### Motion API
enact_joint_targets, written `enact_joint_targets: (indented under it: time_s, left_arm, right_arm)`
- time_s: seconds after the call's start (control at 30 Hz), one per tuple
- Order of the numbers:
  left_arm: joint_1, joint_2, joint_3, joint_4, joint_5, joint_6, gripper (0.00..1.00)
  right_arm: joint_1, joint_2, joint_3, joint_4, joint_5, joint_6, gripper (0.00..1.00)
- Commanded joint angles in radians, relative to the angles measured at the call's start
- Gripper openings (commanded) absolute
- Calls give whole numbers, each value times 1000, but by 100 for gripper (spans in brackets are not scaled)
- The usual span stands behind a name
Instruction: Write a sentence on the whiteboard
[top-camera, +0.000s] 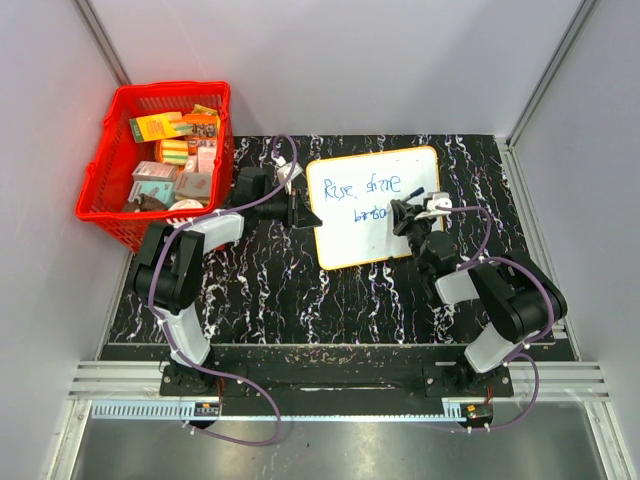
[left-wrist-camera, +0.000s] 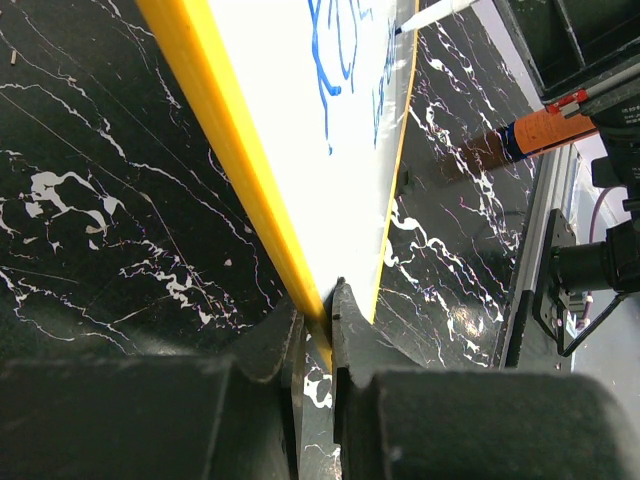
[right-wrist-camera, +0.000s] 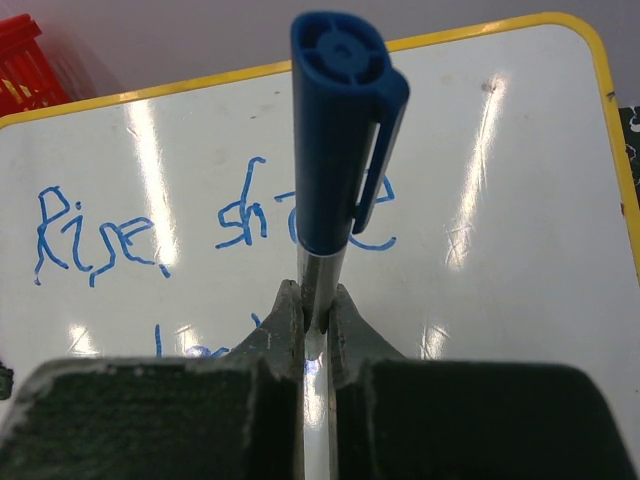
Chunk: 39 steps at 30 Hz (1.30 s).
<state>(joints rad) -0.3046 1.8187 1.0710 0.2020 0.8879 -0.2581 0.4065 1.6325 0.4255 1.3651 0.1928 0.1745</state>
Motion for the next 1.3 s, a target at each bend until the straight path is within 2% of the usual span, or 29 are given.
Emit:
enact_joint_targets:
  time_s: [0.0,0.4,0.8,1.13,1.27]
  left_arm:
    - [-4,-1,9,10,-119,155,0]
    - [-5,-2,9,7,-122,158,0]
    - [-10,1,14,5,-124,163,0]
    - [-10,1,15,-4,-125,168,0]
    - [-10,-1,14,-7,-130,169,0]
  right_arm:
    - [2,9,-36,192,11,14,0]
    - [2,17,-88,193,-29,69,0]
    - [3,41,-65,193,-108,140,0]
    - [2,-157,-91,192,-82,94,0]
    - [0,-183,-61,163,-72,57,0]
